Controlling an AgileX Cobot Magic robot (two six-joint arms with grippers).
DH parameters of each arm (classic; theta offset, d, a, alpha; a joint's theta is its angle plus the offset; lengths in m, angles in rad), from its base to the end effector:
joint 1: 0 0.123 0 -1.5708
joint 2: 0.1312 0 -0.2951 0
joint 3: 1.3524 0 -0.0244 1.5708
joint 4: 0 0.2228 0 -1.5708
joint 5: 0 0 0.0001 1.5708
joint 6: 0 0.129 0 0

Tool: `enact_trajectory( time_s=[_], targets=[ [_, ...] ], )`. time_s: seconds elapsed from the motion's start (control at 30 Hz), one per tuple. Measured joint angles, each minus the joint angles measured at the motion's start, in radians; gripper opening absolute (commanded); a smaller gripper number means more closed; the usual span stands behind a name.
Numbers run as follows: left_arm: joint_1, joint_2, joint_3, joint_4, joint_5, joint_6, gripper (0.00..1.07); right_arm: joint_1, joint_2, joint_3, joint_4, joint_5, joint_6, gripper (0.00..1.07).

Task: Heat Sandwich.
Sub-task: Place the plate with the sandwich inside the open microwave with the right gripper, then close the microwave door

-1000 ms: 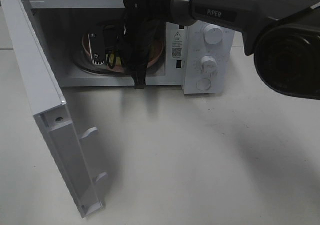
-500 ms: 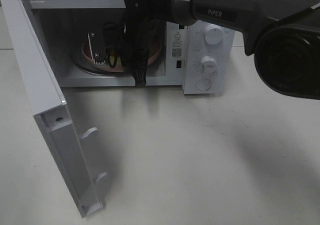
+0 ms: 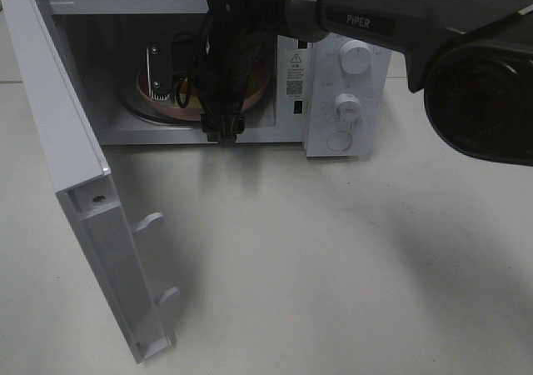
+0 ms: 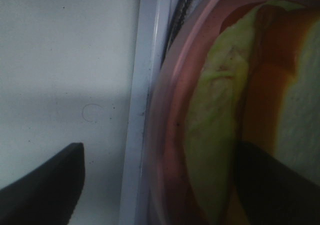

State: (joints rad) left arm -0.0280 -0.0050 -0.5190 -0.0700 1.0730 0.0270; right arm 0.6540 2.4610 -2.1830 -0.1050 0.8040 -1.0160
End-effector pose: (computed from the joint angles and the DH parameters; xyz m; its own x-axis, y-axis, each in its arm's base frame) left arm -0.0092 -0.0077 0.2506 -0.4450 0.0060 -0.8955 0.0801 0.9962 -0.0331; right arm 0.4387 0.3240 0.1511 0.2007 -0.9596 -0.1975 -0.8547 -0.0730 -0.5140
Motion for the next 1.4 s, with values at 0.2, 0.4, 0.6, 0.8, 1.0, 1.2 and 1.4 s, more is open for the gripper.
enact_trajectory(
  time_s=[0.2, 0.4, 0.6, 0.8, 1.0, 1.2, 1.4],
  targets=[
    [0.000, 0.000, 0.000, 0.000, 0.000, 0.000, 0.98, 0.000, 0.000, 0.000, 0.001, 0.000, 0.006, 0.79],
    [0.000, 0.000, 0.000, 0.000, 0.000, 0.000, 0.98, 0.000, 0.000, 0.000, 0.001, 0.000, 0.028, 0.77],
    [0.000, 0.000, 0.000, 0.000, 0.000, 0.000, 0.98, 0.000, -0.031, 0.067, -0.004, -0.044, 0.035, 0.76],
    [0.000, 0.000, 0.000, 0.000, 0.000, 0.000, 0.98, 0.000, -0.088, 0.147, -0.015, -0.097, 0.047, 0.76],
    [0.000, 0.000, 0.000, 0.000, 0.000, 0.000, 0.98, 0.000, -0.127, 0.214, -0.029, -0.137, 0.061, 0.76],
    [0.000, 0.000, 0.000, 0.000, 0.000, 0.000, 0.98, 0.000, -0.189, 0.331, -0.030, -0.214, 0.081, 0.76],
    [0.000, 0.000, 0.000, 0.000, 0.000, 0.000, 0.98, 0.000, -0.256, 0.433, -0.030, -0.269, 0.106, 0.76]
  ],
)
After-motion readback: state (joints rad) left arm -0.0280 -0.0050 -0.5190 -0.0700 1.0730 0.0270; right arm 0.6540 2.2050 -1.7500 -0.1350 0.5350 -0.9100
